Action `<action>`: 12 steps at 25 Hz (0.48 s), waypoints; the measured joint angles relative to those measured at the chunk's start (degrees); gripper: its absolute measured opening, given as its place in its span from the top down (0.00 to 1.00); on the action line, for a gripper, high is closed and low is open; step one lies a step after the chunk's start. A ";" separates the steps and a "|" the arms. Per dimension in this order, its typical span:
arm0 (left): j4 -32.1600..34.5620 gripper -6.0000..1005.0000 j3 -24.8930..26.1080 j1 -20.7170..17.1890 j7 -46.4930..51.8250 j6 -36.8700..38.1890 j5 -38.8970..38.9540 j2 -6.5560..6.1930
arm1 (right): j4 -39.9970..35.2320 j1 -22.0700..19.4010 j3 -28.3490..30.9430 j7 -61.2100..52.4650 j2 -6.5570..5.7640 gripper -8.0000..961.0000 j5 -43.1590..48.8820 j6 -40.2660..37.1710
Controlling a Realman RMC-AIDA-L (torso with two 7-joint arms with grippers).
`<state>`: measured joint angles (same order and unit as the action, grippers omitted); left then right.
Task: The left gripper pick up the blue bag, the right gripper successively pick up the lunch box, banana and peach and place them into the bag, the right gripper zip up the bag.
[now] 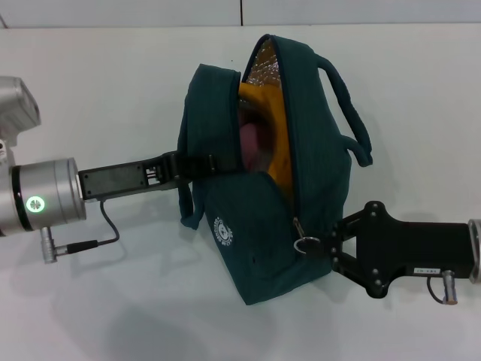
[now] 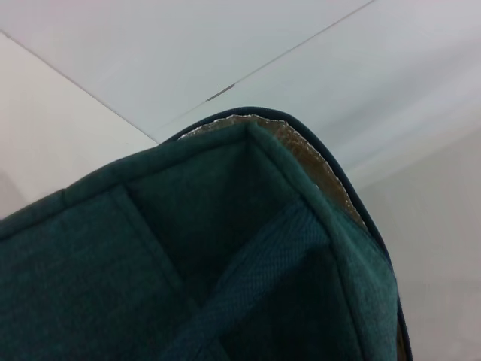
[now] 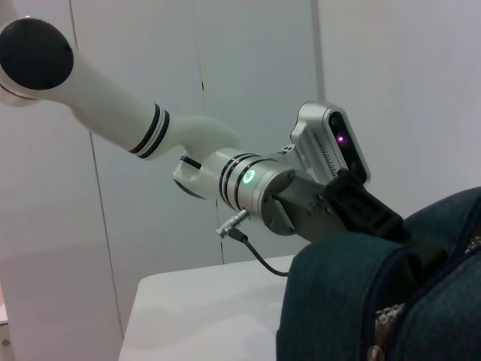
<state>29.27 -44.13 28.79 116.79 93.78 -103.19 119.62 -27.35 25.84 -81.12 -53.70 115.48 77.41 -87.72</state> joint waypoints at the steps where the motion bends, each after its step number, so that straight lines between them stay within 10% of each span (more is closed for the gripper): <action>1: 0.00 0.94 -0.02 0.00 0.00 0.00 0.00 0.00 | -0.02 -0.14 0.09 0.00 -0.03 0.88 -0.09 -0.16; 12: 0.00 0.94 -0.14 -0.07 0.00 0.00 0.00 0.00 | -0.53 -1.42 2.95 0.10 -0.54 0.98 -0.16 -3.80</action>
<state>29.27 -44.27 28.71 116.79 93.78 -103.18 119.61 -27.88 24.41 -78.17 -53.60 114.94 77.24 -91.52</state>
